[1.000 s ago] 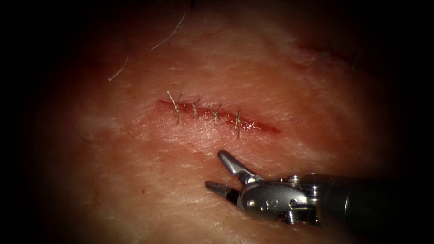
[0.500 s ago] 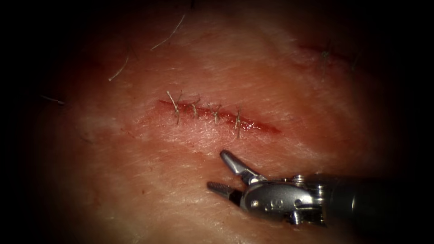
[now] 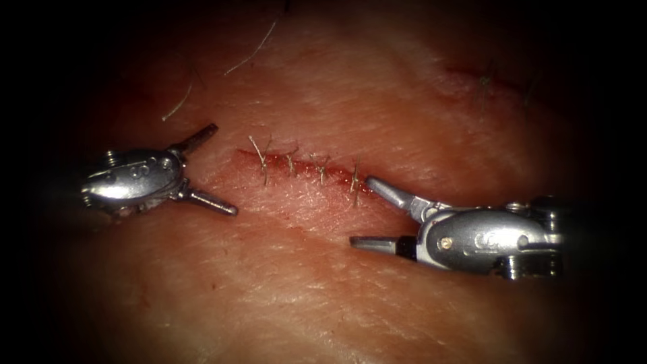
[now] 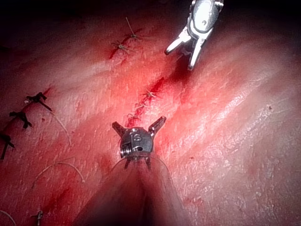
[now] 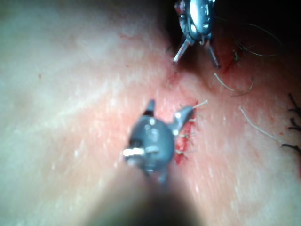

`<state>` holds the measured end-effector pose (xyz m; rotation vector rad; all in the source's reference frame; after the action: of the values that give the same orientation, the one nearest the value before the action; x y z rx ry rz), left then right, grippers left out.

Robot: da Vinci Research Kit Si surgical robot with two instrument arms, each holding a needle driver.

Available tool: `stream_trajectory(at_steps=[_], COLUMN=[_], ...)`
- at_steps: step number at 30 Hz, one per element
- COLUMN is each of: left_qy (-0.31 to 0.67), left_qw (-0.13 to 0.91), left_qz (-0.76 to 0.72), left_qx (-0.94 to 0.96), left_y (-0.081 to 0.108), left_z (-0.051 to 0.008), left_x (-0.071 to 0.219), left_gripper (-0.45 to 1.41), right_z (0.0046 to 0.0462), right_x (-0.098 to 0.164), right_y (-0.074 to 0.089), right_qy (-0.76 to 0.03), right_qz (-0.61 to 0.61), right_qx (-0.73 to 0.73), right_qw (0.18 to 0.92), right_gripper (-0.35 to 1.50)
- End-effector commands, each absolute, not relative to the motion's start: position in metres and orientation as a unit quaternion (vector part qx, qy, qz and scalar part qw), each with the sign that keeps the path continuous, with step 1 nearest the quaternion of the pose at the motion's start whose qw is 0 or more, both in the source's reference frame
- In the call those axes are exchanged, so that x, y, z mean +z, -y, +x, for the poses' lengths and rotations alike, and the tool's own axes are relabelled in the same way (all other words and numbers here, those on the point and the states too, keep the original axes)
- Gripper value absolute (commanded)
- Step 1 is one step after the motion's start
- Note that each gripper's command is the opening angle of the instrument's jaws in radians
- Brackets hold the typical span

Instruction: Wound Closure

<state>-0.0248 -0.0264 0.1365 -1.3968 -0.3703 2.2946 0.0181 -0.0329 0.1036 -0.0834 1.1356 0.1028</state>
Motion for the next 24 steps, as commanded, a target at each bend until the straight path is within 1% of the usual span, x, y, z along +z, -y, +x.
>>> stream_trajectory(at_steps=[1, 2, 3, 4, 14, 20, 24], left_qy=[0.141, 0.141, 0.150, 0.152, 0.153, 0.143, 0.142], left_qw=[0.200, 0.200, 0.186, 0.181, 0.171, 0.155, 0.152], left_qz=[-0.506, -0.506, -0.511, -0.514, -0.516, -0.522, -0.523], left_qx=[0.827, 0.827, 0.826, 0.825, 0.826, 0.827, 0.827], left_y=[0.0272, 0.0272, 0.0276, 0.0277, 0.0273, 0.0270, 0.0270], left_z=[-0.0260, -0.0260, -0.0264, -0.0265, -0.0261, -0.0255, -0.0255], left_x=[0.1375, 0.1375, 0.1377, 0.1377, 0.1377, 0.1371, 0.1370], left_gripper=[1.06, 1.06, 1.03, 1.01, 1.01, 1.01, 1.01], right_z=[0.0183, 0.0183, 0.0183, 0.0183, 0.0179, 0.0163, 0.0162], right_x=[0.1053, 0.1053, 0.1058, 0.1059, 0.1060, 0.1069, 0.1068], right_y=[0.0325, 0.0325, 0.0324, 0.0325, 0.0323, 0.0317, 0.0317], right_qy=[-0.542, -0.542, -0.541, -0.541, -0.541, -0.542, -0.549], right_qz=[-0.031, -0.031, -0.027, -0.027, -0.034, -0.053, -0.061], right_qx=[0.053, 0.053, 0.062, 0.062, 0.070, 0.079, 0.088], right_qw=[0.838, 0.838, 0.838, 0.838, 0.837, 0.835, 0.829], right_gripper=[1.10, 1.10, 1.21, 1.23, 1.20, 1.20, 1.18])
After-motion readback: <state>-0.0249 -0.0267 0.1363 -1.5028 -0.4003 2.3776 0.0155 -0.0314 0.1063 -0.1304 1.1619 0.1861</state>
